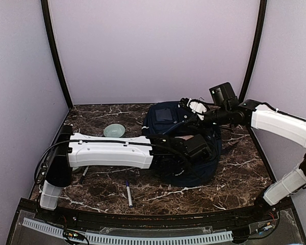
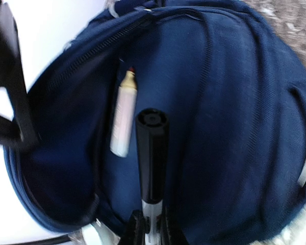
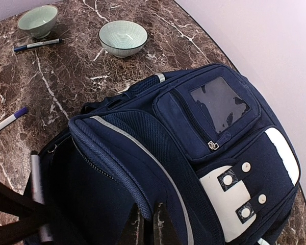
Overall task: Pack the student bag
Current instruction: Place the pen in the upper front pocket of the bag.
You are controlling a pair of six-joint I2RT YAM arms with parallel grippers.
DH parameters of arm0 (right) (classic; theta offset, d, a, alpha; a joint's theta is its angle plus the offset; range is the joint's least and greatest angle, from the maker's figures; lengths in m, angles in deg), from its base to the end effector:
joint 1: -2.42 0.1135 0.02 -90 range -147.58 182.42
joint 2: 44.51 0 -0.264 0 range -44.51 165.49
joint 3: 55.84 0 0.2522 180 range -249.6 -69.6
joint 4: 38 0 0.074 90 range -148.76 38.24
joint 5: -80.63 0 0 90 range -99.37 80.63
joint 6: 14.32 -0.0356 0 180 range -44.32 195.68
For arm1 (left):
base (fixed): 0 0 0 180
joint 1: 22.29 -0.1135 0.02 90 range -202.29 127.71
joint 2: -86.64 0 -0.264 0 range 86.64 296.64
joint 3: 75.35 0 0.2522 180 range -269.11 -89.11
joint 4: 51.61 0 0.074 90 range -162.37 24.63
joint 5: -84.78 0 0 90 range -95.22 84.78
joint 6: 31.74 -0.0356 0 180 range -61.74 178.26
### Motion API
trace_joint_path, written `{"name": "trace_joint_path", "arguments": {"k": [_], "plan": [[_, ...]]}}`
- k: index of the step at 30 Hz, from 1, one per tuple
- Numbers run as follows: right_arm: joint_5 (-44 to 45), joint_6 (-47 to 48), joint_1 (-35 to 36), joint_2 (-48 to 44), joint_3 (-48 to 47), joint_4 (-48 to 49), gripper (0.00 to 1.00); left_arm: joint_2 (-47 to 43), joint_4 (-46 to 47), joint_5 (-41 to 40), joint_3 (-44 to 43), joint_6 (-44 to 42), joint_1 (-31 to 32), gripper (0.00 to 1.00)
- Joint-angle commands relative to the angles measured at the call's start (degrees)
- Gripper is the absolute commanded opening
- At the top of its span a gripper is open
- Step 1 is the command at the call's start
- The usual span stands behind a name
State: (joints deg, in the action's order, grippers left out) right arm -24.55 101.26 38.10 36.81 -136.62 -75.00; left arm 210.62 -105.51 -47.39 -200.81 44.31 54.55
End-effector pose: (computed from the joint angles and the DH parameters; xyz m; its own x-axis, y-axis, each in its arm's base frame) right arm 0.2531 0.1932 0.3061 -0.1306 -0.6068 -0.7841 -0.8736 0.4444 -0.1985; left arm 0.1328 -0.4628 0.2594 -0.0236 0.8857 -0.4636 0.6534 0.3646 0.6634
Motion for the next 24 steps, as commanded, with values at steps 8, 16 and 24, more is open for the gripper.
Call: {"name": "trace_joint_path", "arguments": {"k": [8,16,24], "plan": [[-3.8,-1.5,-0.4,-3.4,-0.7,4.6,0.00,4.4,31.7,-5.2,5.2,-29.8,-5.4,0.00],[-4.1,-1.6,-0.6,-3.3,-0.6,4.6,0.00,8.3,34.0,-0.8,2.7,-32.2,-6.9,0.00],[-4.6,-1.7,-0.8,-3.2,-0.4,4.6,0.00,11.1,28.2,4.6,-2.4,-29.5,-8.7,0.13]]}}
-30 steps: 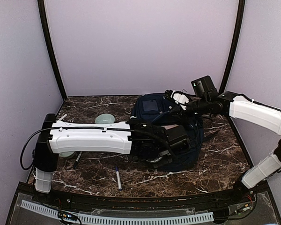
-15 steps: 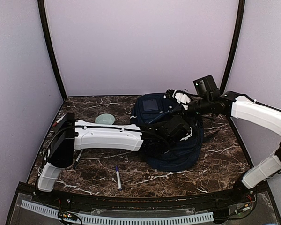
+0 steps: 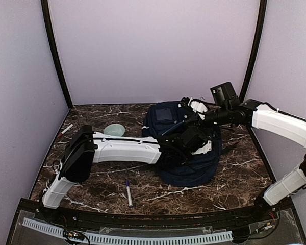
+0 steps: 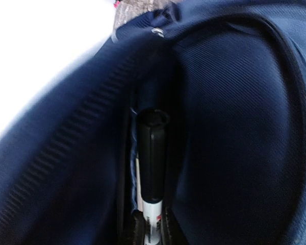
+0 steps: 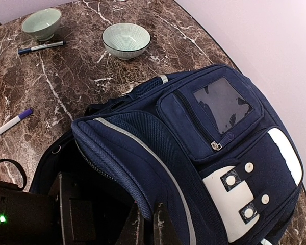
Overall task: Pack the student bag
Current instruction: Place the pen in the upper front pocket of the bag, then grab the pen at the center of the board.
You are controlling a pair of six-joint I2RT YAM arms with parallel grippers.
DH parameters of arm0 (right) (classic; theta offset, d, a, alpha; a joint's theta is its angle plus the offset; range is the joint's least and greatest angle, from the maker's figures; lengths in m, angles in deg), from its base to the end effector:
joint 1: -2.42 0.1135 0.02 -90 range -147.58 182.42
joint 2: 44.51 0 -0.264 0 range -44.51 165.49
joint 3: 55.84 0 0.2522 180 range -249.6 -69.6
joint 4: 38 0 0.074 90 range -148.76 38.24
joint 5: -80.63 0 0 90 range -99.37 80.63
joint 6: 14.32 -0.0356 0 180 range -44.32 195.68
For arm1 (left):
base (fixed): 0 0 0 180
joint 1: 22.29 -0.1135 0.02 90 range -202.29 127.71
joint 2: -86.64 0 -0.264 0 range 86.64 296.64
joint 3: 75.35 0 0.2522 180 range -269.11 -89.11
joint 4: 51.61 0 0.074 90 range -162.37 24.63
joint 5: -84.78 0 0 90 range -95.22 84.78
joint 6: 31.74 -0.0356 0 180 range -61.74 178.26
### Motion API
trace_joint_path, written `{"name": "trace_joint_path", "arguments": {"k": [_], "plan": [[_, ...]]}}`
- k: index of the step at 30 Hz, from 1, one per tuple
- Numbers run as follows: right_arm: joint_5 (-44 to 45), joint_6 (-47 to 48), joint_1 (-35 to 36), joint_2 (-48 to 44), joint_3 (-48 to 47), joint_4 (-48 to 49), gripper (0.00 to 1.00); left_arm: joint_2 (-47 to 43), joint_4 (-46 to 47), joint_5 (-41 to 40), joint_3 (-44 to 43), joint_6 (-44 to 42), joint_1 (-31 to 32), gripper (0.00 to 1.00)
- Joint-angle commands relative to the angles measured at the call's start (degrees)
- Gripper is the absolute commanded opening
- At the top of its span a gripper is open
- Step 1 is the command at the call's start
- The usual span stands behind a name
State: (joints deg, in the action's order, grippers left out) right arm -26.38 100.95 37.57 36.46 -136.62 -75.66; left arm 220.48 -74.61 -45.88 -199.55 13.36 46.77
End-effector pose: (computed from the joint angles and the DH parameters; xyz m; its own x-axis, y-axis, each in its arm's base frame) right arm 0.2524 0.1905 0.3071 -0.1381 -0.5965 -0.7907 -0.8828 0.4360 -0.1748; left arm 0.2134 -0.4928 0.2072 0.2251 0.9099 -0.3484 0.4990 0.1994 0.8433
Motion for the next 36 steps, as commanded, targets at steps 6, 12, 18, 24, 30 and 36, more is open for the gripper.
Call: {"name": "trace_joint_path", "arguments": {"k": [6,12,18,24,30,36], "plan": [[-3.1,-1.4,-0.9,-2.8,-0.2,5.5,0.00,1.6,-2.2,-0.2,-4.0,3.2,-0.9,0.30],[-3.0,-1.4,-1.0,-2.8,-0.1,5.6,0.00,-1.4,-3.2,-2.0,-3.5,6.8,-0.1,0.32],[-3.0,-1.4,-1.5,-2.7,0.0,5.7,0.00,-8.2,-1.3,-3.9,1.5,9.9,3.9,0.32],[-3.1,-1.3,-2.0,-2.7,0.1,5.9,0.00,-16.8,-2.2,-5.5,9.7,20.3,10.3,0.33],[-3.6,-1.3,-2.1,-2.2,0.3,6.1,0.00,-22.7,-18.1,-2.2,13.8,41.6,12.7,0.33],[-4.5,-1.6,-2.1,-1.6,0.1,5.8,0.00,-27.7,-37.3,-5.3,22.2,64.1,12.6,0.30]]}}
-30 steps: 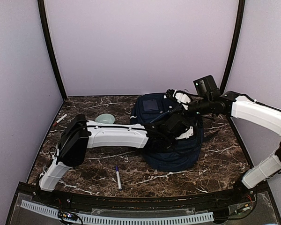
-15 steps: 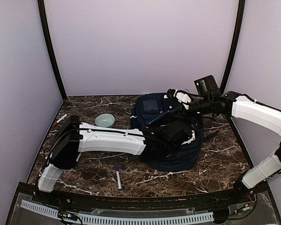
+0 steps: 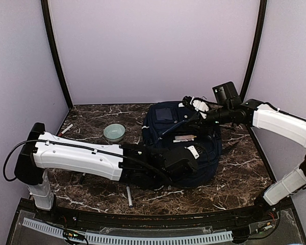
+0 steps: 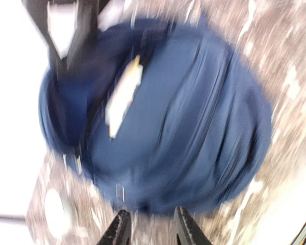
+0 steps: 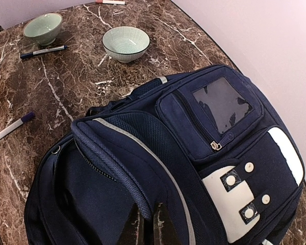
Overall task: Pack the student bag
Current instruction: Grab the pen at the center of the board.
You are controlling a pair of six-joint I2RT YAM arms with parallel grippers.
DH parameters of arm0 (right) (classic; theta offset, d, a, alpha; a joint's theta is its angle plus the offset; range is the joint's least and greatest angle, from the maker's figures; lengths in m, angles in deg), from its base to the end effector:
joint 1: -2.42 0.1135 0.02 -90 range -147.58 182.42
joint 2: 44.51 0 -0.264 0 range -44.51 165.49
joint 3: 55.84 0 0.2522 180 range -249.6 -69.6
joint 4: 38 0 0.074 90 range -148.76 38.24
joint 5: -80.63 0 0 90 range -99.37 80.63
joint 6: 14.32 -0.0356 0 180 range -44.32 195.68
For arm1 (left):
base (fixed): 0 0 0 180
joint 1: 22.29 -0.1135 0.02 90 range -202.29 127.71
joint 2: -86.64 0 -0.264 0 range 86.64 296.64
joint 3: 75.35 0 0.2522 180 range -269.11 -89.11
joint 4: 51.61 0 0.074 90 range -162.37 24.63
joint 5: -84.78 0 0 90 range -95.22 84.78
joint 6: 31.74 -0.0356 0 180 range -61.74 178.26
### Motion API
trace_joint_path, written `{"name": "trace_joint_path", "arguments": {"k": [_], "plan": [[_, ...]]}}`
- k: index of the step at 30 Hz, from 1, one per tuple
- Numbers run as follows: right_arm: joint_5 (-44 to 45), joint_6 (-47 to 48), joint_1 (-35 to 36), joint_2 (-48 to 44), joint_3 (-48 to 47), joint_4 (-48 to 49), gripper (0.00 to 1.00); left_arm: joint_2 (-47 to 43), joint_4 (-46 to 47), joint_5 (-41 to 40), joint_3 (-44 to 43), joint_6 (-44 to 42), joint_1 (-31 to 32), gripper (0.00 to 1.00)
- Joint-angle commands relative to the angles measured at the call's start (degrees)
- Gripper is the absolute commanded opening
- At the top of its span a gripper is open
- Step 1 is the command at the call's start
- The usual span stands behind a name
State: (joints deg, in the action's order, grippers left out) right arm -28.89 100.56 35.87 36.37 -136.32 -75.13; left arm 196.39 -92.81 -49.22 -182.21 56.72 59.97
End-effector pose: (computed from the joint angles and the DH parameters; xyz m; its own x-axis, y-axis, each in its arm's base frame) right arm 0.2568 0.1839 0.3069 -0.1495 -0.5740 -0.8051 -0.8857 0.4397 -0.1490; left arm 0.0828 -0.4254 0.2799 -0.0763 0.7051 -0.7050 0.6479 0.5725 0.5025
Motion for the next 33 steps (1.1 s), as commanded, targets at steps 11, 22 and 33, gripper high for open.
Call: {"name": "trace_joint_path", "arguments": {"k": [11,22,33], "plan": [[-1.7,-0.9,-0.4,0.2,-0.3,5.0,0.00,-9.9,-37.3,17.5,15.0,60.1,-6.3,0.34],[-1.2,-0.6,-0.4,0.9,-0.3,5.0,0.00,-24.2,-12.0,34.9,38.8,68.7,-14.3,0.31],[-1.7,-0.6,-0.5,1.5,-0.3,5.1,0.00,-19.5,-7.5,41.2,37.2,65.6,-15.0,0.49]]}}
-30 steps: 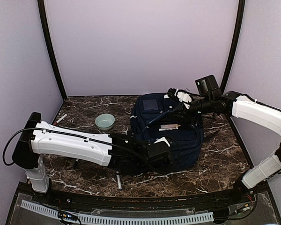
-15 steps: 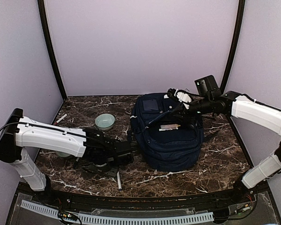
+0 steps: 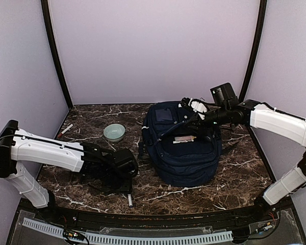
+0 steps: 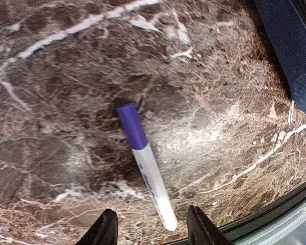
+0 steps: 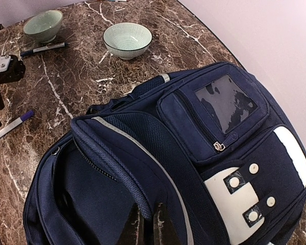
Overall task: Pack the student bag
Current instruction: Grab the pen at the center of the board.
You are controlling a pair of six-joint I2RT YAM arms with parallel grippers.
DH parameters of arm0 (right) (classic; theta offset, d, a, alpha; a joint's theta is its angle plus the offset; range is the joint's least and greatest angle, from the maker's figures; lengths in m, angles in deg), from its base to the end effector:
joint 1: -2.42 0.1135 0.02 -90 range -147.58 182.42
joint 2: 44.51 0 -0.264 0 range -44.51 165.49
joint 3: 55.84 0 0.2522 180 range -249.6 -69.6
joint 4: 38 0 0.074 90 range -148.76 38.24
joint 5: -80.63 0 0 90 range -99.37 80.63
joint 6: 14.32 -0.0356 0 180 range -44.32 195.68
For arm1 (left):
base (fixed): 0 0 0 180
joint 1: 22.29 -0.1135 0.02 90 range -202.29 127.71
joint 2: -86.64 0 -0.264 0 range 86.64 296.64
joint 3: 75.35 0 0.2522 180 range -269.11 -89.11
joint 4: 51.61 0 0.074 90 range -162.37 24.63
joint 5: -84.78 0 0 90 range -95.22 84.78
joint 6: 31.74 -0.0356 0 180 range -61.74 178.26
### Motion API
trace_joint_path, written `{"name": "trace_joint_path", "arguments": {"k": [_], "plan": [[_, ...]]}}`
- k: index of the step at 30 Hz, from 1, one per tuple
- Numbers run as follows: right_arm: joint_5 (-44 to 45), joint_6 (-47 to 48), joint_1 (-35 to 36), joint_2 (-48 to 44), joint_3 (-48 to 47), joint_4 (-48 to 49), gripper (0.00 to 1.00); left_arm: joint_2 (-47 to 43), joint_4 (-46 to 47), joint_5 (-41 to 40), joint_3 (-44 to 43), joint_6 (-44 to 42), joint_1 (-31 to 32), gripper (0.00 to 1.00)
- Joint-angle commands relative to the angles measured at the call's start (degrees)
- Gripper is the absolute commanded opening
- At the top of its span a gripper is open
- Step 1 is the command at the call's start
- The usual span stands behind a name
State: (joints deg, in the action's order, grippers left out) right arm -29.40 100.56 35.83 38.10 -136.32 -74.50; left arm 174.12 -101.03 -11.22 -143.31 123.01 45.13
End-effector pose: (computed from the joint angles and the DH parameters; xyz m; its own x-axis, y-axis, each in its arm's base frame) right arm 0.2621 0.1875 0.2989 -0.1611 -0.5798 -0.7987 -0.8912 0.4332 -0.1347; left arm 0.1130 -0.2621 0.1909 -0.9704 -0.0092 -0.2415 0.0615 0.9570 -0.2834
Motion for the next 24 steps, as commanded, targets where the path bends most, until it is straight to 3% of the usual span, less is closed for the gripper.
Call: {"name": "trace_joint_path", "arguments": {"k": [1,7,14,24], "plan": [[-1.3,-0.7,-0.4,-0.3,-0.2,4.4,0.00,3.8,-0.3,3.3,-2.6,-0.8,-0.2,0.49],[-1.1,-0.3,-0.4,0.0,-0.4,4.1,0.00,8.0,-1.0,5.2,-4.7,-2.0,-0.2,0.50],[-0.6,0.1,-0.4,-0.6,-0.1,4.3,0.00,11.9,-2.7,5.6,-7.0,-4.5,-0.6,0.42],[-0.8,0.3,-0.4,-0.8,-0.1,4.2,0.00,16.0,-4.1,6.0,-10.8,-13.8,-0.9,0.20]]}}
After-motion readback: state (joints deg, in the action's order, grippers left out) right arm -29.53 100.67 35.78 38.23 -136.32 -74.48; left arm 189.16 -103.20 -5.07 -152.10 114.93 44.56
